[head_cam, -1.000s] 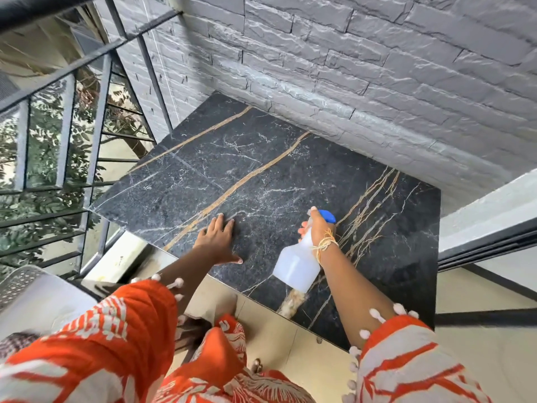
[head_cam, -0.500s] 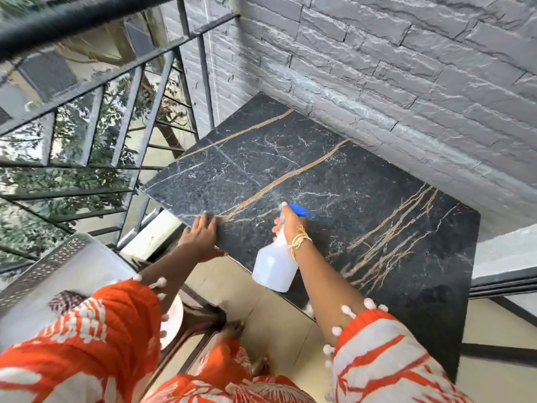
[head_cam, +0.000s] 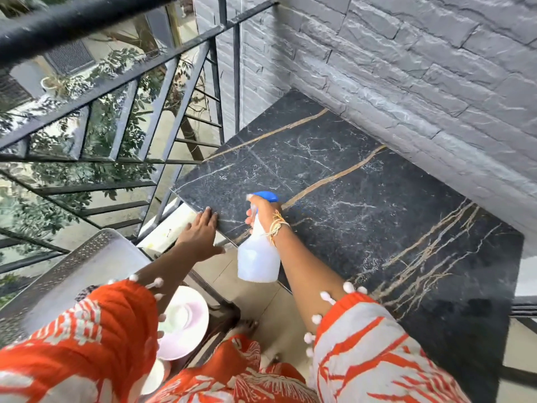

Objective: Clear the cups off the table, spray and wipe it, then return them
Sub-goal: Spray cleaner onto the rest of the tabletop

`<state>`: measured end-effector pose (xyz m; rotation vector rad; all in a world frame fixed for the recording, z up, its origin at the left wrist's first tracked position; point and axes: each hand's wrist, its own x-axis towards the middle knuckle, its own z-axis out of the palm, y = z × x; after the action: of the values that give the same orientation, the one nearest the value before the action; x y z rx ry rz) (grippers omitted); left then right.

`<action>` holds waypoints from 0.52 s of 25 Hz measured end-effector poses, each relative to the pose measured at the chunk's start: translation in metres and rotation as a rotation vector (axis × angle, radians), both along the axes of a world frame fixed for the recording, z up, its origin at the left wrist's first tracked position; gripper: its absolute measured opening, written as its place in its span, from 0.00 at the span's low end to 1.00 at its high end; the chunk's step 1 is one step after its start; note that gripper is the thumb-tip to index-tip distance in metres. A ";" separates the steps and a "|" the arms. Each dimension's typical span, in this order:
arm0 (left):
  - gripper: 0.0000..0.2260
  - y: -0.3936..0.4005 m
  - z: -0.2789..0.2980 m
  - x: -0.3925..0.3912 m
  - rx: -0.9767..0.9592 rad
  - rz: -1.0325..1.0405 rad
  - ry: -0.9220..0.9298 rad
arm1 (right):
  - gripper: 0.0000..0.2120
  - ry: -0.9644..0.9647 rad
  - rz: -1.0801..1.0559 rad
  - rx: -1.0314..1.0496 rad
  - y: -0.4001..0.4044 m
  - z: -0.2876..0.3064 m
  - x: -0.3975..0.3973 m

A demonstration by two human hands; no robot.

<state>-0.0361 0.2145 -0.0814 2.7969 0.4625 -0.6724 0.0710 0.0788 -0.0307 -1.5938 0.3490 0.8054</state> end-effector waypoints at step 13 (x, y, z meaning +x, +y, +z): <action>0.48 -0.005 -0.010 -0.020 0.090 -0.040 -0.040 | 0.07 -0.055 -0.152 -0.018 0.011 -0.020 -0.022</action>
<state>-0.0565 0.2091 -0.0910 2.9058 0.4409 -0.6170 0.0487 0.0895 -0.0503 -1.5826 0.4332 0.6426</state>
